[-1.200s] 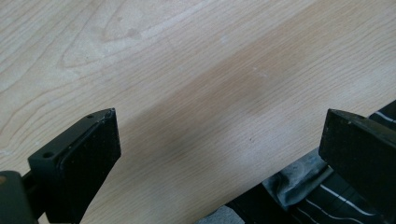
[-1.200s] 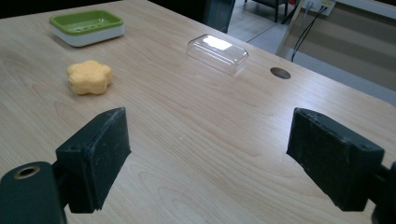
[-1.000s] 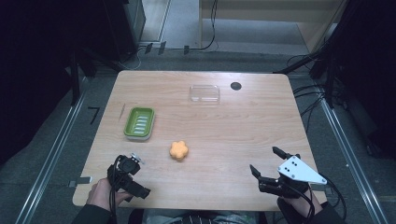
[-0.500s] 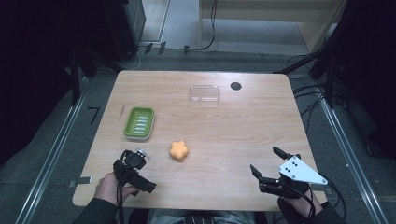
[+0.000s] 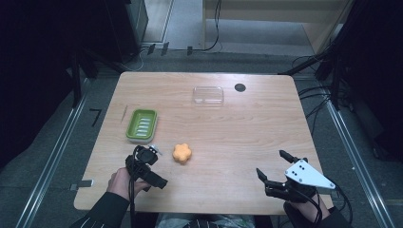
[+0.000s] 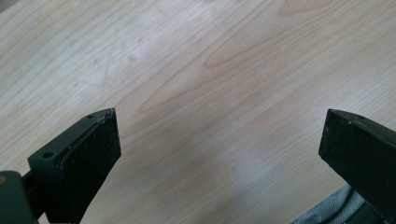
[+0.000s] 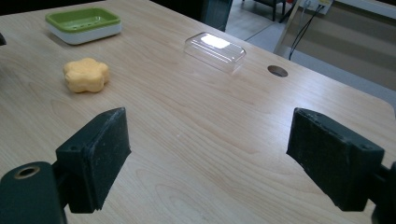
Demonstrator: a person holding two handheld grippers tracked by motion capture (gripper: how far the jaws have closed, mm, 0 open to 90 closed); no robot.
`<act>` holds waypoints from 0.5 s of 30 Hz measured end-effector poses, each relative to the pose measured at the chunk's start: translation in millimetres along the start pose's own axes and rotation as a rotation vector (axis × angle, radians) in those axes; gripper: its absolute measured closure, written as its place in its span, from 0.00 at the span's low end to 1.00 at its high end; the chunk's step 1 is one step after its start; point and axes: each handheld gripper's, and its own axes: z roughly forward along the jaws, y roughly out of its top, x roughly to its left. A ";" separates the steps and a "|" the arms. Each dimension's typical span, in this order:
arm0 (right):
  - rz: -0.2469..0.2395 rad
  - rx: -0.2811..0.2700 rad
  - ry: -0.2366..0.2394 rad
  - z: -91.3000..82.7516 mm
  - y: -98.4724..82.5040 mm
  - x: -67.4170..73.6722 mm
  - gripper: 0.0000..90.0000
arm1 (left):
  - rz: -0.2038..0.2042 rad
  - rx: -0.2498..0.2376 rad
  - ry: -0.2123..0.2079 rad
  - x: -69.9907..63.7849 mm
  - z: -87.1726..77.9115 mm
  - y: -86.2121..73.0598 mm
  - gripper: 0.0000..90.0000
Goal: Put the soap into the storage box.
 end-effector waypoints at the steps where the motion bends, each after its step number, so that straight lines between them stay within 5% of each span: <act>1: 0.002 0.000 -0.001 -0.1 -0.1 0.1 0.15 | 0.006 0.001 0.000 -0.9 0.4 2.4 0.00; 15: -0.008 0.002 0.005 -0.1 0.5 1.6 0.15 | 0.014 -0.008 -0.022 -8.3 9.4 28.6 0.00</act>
